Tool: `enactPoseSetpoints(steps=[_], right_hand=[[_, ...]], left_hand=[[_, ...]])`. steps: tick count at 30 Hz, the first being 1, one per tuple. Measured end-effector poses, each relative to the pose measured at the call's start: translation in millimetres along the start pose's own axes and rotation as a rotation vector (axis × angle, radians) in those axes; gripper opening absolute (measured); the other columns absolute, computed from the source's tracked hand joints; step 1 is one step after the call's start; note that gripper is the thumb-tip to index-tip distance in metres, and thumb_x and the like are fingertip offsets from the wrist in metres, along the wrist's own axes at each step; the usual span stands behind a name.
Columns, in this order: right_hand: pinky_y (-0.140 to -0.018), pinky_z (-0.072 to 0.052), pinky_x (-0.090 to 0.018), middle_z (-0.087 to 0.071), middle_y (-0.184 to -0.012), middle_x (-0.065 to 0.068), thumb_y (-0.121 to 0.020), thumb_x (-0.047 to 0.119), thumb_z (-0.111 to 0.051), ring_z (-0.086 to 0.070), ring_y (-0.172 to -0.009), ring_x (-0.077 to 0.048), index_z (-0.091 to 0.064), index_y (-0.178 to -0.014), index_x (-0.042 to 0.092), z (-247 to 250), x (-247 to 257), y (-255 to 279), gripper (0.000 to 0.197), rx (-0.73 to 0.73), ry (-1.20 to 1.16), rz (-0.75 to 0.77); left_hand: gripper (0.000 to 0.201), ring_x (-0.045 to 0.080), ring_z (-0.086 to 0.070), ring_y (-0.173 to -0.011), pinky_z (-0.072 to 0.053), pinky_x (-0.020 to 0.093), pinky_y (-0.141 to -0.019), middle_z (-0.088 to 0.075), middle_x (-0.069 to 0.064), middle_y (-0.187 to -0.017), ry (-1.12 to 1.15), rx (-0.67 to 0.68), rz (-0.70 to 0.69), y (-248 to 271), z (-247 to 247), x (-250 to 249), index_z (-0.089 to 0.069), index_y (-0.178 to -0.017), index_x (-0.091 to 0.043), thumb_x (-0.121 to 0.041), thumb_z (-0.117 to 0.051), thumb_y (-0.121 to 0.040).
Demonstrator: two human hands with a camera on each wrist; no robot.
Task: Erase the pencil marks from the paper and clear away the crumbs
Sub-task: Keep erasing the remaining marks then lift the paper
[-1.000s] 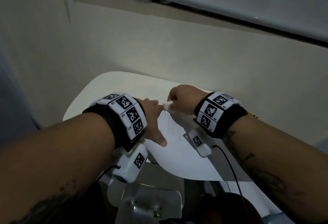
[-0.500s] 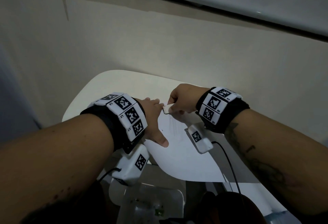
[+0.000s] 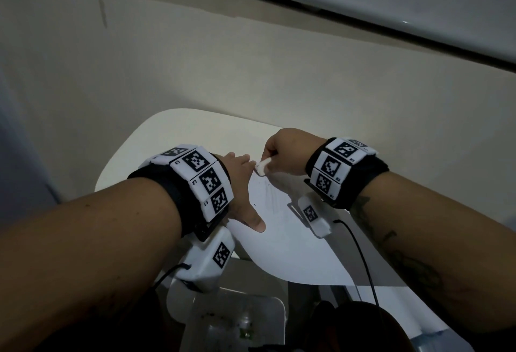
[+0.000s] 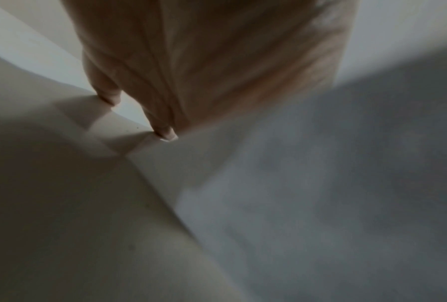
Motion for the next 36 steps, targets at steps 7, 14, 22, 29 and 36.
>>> enactPoseSetpoints(steps=[7,14,22,29,36], right_hand=[[-0.058,-0.045,-0.022,-0.061,-0.061,0.009,-0.085,0.042,-0.07,-0.056,-0.058,-0.008,-0.07,-0.089,0.019,-2.8,4.9,9.0,0.024,0.082,0.002,-0.01],[-0.053,-0.038,-0.019,-0.057,-0.067,0.011,-0.088,0.034,-0.072,-0.053,-0.061,-0.004,-0.072,-0.102,0.016,-2.3,5.0,-1.6,0.022,0.028,0.046,-0.039],[-0.054,-0.041,-0.022,-0.06,-0.067,0.009,-0.09,0.041,-0.066,-0.054,-0.06,-0.006,-0.069,-0.092,0.015,2.0,-2.2,4.4,0.027,0.005,0.021,-0.041],[-0.069,-0.048,-0.025,-0.068,-0.087,0.007,-0.087,0.042,-0.068,-0.063,-0.084,-0.012,-0.071,-0.092,0.019,7.0,4.9,2.7,0.024,-0.065,0.035,0.02],[-0.06,-0.044,-0.022,-0.066,-0.075,0.015,-0.079,0.05,-0.076,-0.058,-0.066,-0.004,-0.071,-0.083,0.028,5.0,4.2,10.6,0.023,0.147,0.129,0.028]], left_hand=[[0.144,0.028,-0.022,-0.144,-0.026,0.05,-0.115,-0.023,0.003,-0.158,-0.001,0.008,-0.005,0.2,-0.5,0.1,-0.018,-0.153,-0.016,-0.091,-0.054,-0.036],[0.131,0.028,-0.017,-0.147,-0.023,0.049,-0.117,-0.016,0.004,-0.161,-0.033,-0.005,0.01,1.5,1.0,0.1,-0.01,-0.156,-0.013,-0.083,-0.066,-0.06],[0.128,0.027,-0.013,-0.148,-0.022,0.05,-0.116,-0.011,0.002,-0.163,-0.016,-0.008,0.021,2.6,-0.3,1.8,-0.006,-0.156,-0.016,-0.082,-0.064,-0.062],[0.146,0.028,-0.024,-0.143,-0.028,0.051,-0.112,-0.025,0.002,-0.156,-0.008,-0.013,-0.01,-0.2,-2.3,1.7,-0.02,-0.152,-0.018,-0.093,-0.044,-0.028],[0.143,0.029,-0.023,-0.144,-0.029,0.053,-0.113,-0.023,0.003,-0.157,-0.027,0.001,0.02,-2.0,-1.4,4.0,-0.019,-0.151,-0.013,-0.094,-0.053,-0.038]])
Point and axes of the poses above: each hand's wrist, its own y-axis away from the middle knuckle, its own z-axis out of the back of the hand, x = y × z, the point moved 7 cm from there along -y, towards the middle knuckle
